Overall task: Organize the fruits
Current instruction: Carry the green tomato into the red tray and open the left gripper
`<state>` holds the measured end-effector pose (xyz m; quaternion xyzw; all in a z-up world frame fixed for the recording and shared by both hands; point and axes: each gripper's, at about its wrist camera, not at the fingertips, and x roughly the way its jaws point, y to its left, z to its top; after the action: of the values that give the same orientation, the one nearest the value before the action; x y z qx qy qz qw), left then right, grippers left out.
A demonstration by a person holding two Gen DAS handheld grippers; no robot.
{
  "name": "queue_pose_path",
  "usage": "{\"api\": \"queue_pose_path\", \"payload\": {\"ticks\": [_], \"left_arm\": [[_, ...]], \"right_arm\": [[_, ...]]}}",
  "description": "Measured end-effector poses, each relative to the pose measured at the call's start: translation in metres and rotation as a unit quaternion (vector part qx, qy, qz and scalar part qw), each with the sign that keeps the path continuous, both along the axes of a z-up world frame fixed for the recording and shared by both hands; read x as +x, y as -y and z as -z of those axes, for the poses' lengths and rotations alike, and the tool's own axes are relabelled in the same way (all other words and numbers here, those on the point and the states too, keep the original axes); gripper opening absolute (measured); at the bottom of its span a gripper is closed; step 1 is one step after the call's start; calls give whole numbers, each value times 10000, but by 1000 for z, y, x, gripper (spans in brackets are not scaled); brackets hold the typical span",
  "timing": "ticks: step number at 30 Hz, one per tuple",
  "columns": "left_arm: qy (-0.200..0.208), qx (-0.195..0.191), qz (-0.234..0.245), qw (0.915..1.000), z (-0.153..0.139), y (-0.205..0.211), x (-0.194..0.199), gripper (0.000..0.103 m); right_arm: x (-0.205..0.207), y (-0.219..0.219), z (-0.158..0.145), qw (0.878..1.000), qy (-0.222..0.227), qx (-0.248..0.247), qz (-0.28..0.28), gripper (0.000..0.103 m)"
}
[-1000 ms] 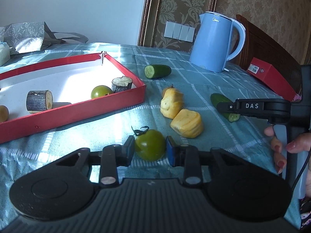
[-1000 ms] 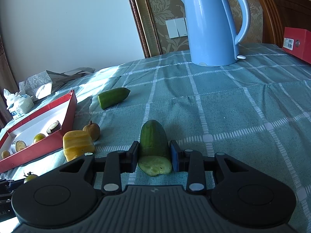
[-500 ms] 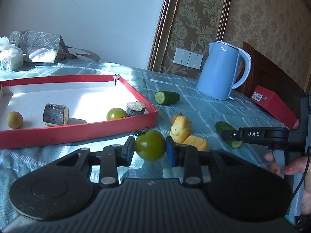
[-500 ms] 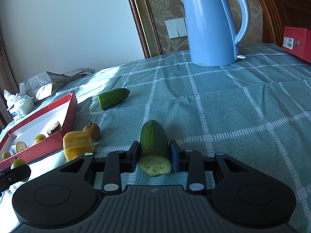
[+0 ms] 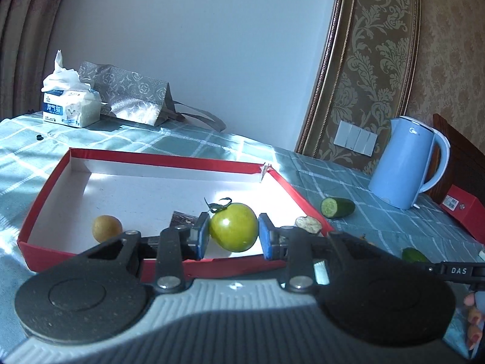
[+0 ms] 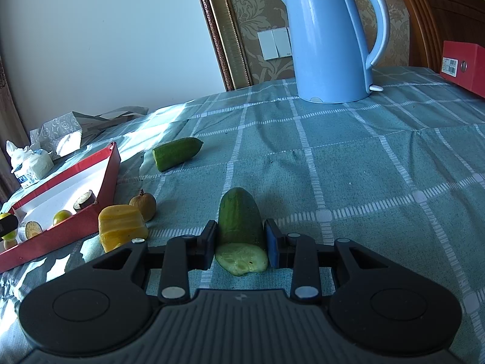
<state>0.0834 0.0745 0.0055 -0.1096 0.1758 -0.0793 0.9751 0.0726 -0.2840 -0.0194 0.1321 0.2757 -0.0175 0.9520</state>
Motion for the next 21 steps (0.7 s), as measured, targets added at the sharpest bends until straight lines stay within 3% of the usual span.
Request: {"api": "queue_pose_path", "payload": {"ticks": [7,11,21], "left_arm": [[96,-236,-936,9953,-3,-47,21,30],[-62,-488,-1188,9917,-2,-62,28,30],[-412,-127,-1515,9875,5,-60,46,30]], "right_arm": [[0,0,0,10000,1,4,0,32],[0,0,0,10000,4,16,7,32],[0,1,0,10000,5,22,8,32]]}}
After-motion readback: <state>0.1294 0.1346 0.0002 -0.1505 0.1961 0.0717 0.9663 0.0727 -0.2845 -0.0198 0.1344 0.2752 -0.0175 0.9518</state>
